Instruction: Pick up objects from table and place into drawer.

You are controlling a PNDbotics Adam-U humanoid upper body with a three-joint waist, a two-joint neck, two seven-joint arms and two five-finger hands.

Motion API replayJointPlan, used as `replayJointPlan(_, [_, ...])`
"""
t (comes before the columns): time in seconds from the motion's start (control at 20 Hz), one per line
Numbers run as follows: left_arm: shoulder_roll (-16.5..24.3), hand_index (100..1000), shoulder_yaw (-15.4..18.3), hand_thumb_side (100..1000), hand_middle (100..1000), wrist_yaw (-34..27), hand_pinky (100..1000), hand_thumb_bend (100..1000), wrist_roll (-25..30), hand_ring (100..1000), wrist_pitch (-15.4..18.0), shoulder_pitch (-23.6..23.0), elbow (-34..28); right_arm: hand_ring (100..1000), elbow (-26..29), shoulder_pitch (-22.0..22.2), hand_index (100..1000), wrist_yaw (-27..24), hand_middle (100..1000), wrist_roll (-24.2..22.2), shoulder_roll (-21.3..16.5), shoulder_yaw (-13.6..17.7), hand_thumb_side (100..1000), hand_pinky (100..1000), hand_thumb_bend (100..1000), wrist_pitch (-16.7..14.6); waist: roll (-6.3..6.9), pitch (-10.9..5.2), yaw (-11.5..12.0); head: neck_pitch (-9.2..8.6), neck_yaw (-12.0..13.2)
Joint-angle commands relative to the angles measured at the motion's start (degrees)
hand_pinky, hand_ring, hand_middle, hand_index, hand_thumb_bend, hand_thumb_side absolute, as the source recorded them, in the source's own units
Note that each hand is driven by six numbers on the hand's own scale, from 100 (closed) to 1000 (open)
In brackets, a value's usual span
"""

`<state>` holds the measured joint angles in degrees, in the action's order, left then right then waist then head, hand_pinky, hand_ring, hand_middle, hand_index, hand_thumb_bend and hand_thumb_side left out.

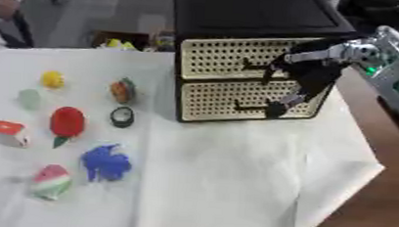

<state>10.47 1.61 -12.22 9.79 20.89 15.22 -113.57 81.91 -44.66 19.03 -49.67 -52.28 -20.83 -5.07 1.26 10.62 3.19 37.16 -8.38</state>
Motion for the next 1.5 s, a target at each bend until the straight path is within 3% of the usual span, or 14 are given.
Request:
replayJointPlan(0.05, [0.4,794,0.2,882,613,0.1,548,100,0.2,614,0.0,0.8,-1.0,100,1.8,-0.1,812,-0.5,100,-0.1,-2.4,1.2,775,100,884,0.0,-0.17,-0.76,-0.1,-0.65,0.0])
replayJointPlan(0.3, [0.5,794,0.2,880,614,0.0,548,100,0.2,614,0.0,0.9,-1.0,100,4.4,0.6,820,-0.3,100,1.8,-3.2,2.4,824,100,900,0.5,-0.19,-0.87,-0.2,-0.76,0.1])
replayJointPlan(0.6, [0.5,794,0.2,880,614,-0.1,548,100,0.2,615,0.0,0.8,-1.0,100,5.5,-0.9,851,1.0,100,7.2,-2.8,5.0,928,100,923,1.2,-0.13,-0.92,-0.2,-0.71,0.1])
replayJointPlan(0.9, [0.5,794,0.2,880,614,-0.1,548,100,0.3,615,0.1,0.9,-1.0,100,5.4,-1.8,854,2.8,100,10.2,-2.4,5.8,980,100,896,1.4,-0.05,-0.76,0.0,-0.61,0.0])
replayJointPlan(1.5, [0.3,793,0.1,882,615,-0.1,549,100,0.4,615,0.0,1.1,-1.0,100,2.6,-2.5,862,4.8,100,8.5,-1.6,4.7,895,100,928,0.9,-0.18,-0.44,0.3,-0.76,-0.1])
